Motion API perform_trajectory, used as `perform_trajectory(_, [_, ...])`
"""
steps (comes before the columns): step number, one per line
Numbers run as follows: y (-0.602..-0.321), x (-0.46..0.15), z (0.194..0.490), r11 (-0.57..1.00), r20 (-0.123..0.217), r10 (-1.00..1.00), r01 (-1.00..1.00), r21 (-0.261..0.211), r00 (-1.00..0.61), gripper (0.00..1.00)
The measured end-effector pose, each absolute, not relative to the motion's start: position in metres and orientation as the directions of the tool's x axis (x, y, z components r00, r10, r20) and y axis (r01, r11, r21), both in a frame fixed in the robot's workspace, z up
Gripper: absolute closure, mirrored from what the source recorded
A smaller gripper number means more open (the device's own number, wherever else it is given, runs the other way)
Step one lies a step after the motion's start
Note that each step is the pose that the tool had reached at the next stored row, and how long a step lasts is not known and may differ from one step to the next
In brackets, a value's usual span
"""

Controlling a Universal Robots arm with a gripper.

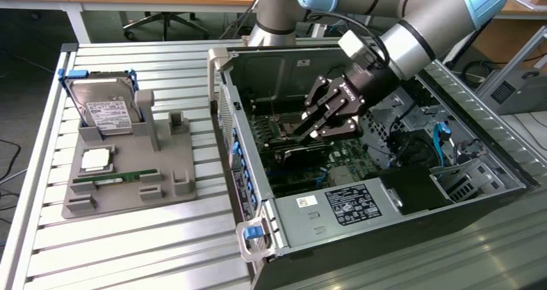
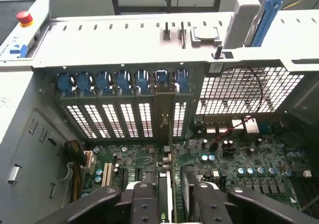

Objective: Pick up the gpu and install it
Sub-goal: 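Press down on the gpu until it lock into place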

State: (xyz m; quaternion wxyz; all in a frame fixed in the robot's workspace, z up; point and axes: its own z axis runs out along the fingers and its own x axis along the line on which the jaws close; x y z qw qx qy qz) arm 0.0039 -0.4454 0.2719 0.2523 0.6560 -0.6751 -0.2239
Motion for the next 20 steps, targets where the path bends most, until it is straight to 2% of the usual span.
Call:
perform_trajectory(3, [-0.4445, 0.0039, 0.2748, 0.043, 0.052, -0.999, -0.773, 0.633, -0.012, 0.75])
perform_trajectory(5, [-0.4443, 0.0039, 0.2753, 0.044, 0.055, -0.998, -0.773, 0.633, -0.012, 0.87])
perform_trajectory(6, [-0.4442, 0.0039, 0.2753, 0.044, 0.055, -0.998, -0.773, 0.633, -0.012, 0.89])
perform_trajectory(12, [-0.4441, 0.0039, 0.2754, 0.044, 0.055, -0.998, -0.774, 0.631, -0.012, 0.89])
perform_trajectory(20, [-0.4441, 0.0018, 0.2750, 0.044, 0.053, -0.998, -0.861, 0.507, -0.020, 0.89])
